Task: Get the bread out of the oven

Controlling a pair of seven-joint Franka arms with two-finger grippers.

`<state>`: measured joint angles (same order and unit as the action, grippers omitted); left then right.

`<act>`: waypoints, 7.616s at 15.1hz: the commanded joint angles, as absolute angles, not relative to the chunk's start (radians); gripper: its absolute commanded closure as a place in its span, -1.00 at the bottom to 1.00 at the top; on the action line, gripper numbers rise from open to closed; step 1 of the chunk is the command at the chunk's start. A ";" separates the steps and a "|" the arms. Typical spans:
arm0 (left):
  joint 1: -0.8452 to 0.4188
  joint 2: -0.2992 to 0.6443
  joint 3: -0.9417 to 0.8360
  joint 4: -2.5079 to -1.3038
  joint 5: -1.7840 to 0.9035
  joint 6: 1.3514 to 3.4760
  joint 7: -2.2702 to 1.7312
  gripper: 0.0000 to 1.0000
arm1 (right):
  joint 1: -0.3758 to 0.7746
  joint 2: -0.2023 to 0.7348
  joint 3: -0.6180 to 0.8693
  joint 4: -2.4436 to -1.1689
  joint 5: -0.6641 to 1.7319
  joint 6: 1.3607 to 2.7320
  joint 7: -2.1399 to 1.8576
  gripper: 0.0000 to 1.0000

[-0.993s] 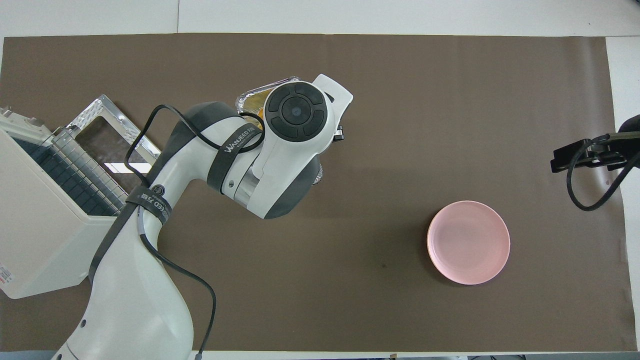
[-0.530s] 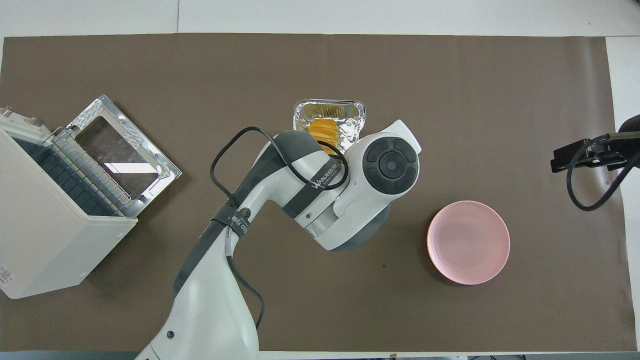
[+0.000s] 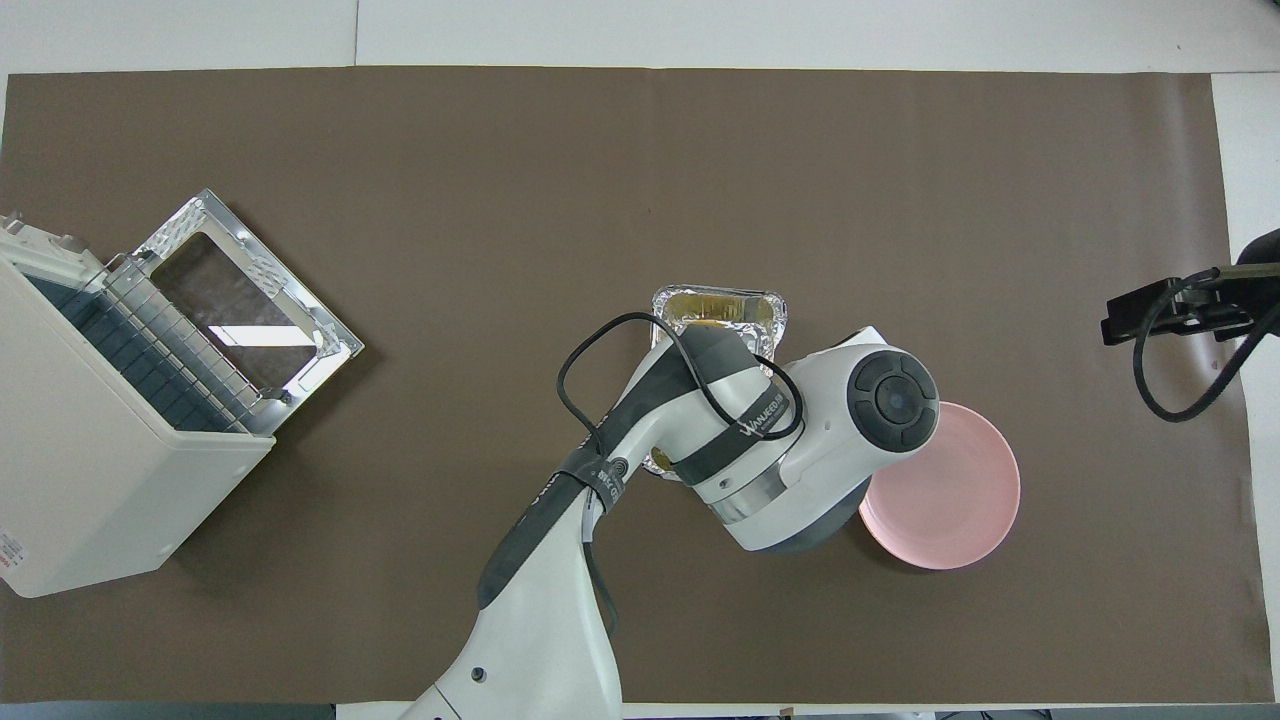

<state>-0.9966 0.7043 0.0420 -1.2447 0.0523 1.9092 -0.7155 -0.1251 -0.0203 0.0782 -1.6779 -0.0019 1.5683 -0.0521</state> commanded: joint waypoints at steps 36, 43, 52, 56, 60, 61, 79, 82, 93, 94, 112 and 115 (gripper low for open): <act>-0.204 0.137 0.086 -1.442 -0.094 1.460 -0.147 -1.00 | 0.115 -0.069 0.097 -2.043 0.040 1.879 0.268 -0.99; -0.127 -0.009 0.066 -1.558 -0.032 1.450 0.046 -1.00 | 0.244 0.006 0.097 -2.218 0.101 2.207 0.394 -0.98; -0.054 0.061 -0.021 -1.531 -0.046 1.470 0.026 -1.00 | 0.319 0.077 0.097 -2.325 0.101 2.441 0.477 -0.78; -0.052 0.069 -0.023 -1.525 -0.051 1.467 0.025 -1.00 | 0.319 0.080 0.097 -2.338 0.101 2.442 0.482 0.88; -0.058 0.063 -0.023 -1.539 -0.049 1.470 0.026 -1.00 | 0.319 0.080 0.097 -2.336 0.101 2.441 0.488 1.00; -0.058 0.060 -0.023 -1.539 -0.049 1.468 0.025 -1.00 | 0.318 0.081 0.097 -2.333 0.101 2.439 0.486 1.00; -0.044 0.049 -0.015 -1.537 -0.044 1.473 0.025 -1.00 | -0.209 0.184 0.089 -2.091 0.212 2.240 -0.232 1.00; -0.044 0.048 -0.015 -1.537 -0.044 1.473 0.025 -1.00 | -0.201 0.186 0.089 -2.091 0.212 2.249 -0.230 1.00; -0.044 0.048 -0.015 -1.537 -0.044 1.473 0.025 -1.00 | -0.169 0.213 0.091 -2.100 0.213 2.312 -0.218 1.00; -0.044 0.048 -0.015 -1.537 -0.044 1.473 0.025 -1.00 | -0.169 0.215 0.091 -2.100 0.213 2.312 -0.216 1.00; -0.044 0.043 -0.015 -1.537 -0.044 1.473 0.025 -1.00 | -0.048 0.265 0.091 -1.999 0.163 2.269 -0.051 -0.65; -0.044 0.043 -0.015 -1.537 -0.044 1.473 0.025 -1.00 | -0.048 0.268 0.092 -2.006 0.163 2.275 -0.049 -0.55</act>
